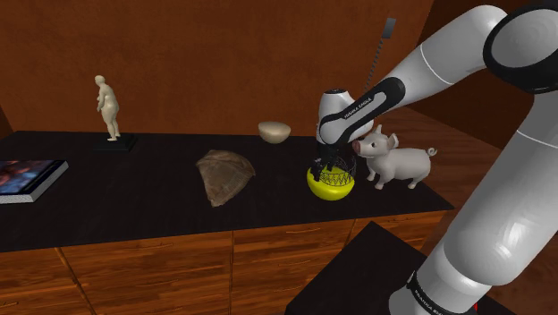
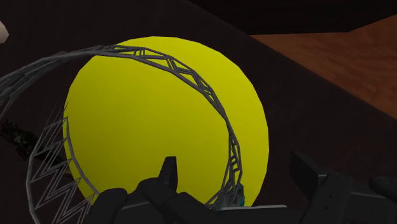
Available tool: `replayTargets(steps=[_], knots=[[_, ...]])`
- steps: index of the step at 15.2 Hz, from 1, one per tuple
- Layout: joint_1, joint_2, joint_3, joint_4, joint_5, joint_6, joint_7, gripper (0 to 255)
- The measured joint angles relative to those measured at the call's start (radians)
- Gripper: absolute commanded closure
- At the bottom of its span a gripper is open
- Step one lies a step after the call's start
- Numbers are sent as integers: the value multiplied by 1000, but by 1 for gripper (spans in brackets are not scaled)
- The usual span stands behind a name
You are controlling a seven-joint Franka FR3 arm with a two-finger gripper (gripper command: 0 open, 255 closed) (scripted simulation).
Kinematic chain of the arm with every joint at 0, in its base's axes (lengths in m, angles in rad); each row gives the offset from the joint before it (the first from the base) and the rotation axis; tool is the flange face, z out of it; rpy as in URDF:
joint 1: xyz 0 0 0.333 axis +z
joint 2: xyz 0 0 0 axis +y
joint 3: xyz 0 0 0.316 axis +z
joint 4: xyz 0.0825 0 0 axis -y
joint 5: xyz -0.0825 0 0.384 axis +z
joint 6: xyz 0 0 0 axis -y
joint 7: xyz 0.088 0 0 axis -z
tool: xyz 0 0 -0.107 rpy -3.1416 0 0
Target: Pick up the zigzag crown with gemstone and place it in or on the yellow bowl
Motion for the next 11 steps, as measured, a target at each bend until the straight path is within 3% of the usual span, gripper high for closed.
replayTargets(steps=[6, 11], knots=[[9, -82, 10, 34, 11, -116, -7, 0], [12, -93, 12, 39, 13, -133, -6, 0]])
